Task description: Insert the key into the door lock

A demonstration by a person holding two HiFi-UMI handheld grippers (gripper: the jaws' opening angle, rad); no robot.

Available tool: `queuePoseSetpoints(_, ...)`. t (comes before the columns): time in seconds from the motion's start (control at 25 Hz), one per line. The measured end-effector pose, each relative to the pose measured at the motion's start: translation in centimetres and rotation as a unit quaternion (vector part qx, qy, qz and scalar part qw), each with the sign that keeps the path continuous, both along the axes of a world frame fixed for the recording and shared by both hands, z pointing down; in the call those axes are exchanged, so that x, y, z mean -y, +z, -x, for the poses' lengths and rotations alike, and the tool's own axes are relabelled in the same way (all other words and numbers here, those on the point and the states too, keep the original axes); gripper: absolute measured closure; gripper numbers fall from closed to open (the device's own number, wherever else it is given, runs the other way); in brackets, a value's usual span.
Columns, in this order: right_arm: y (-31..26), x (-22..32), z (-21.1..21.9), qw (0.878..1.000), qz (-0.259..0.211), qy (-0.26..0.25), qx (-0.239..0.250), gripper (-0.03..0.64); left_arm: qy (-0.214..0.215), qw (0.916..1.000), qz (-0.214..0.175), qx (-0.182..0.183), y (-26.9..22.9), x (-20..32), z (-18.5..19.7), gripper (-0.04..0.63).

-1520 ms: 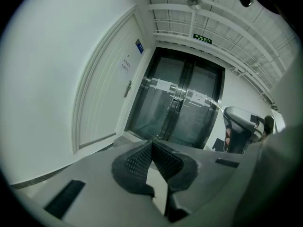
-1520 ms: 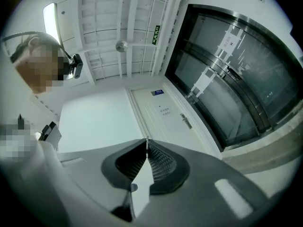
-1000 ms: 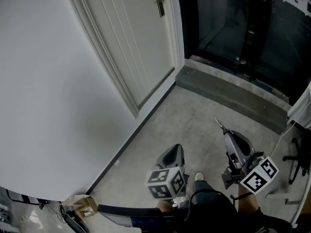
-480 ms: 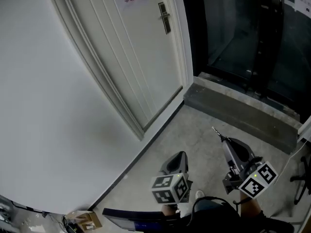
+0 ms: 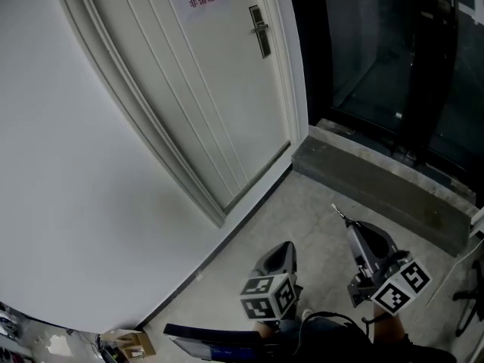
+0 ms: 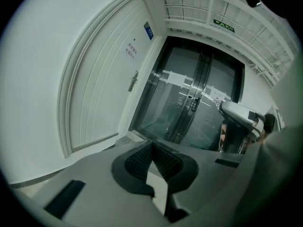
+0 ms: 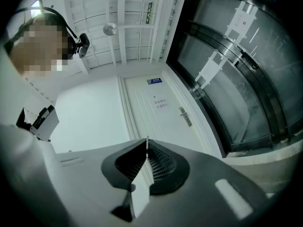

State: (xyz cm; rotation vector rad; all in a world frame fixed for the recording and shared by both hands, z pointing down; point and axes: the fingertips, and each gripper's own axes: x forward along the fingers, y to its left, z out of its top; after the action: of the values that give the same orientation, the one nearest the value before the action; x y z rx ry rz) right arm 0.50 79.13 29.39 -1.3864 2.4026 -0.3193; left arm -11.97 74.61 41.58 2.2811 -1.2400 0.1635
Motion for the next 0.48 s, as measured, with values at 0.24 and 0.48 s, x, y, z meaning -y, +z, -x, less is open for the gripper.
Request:
queuePoseSetpoints(0.24,0.2,2.6,-0.9,1.0,0.002,0.003,0.005,0.604,0.002,1.0,-0.003,0.005,-0.3,2.7,-0.7,0.595)
queuePoseSetpoints(0.48,0.2,7.0,-0.9,1.0,-0.001,0.015,0.003,0.604,0.018,0.9998,-0.005,0.007,-0.2,7.6,-1.1,0.595)
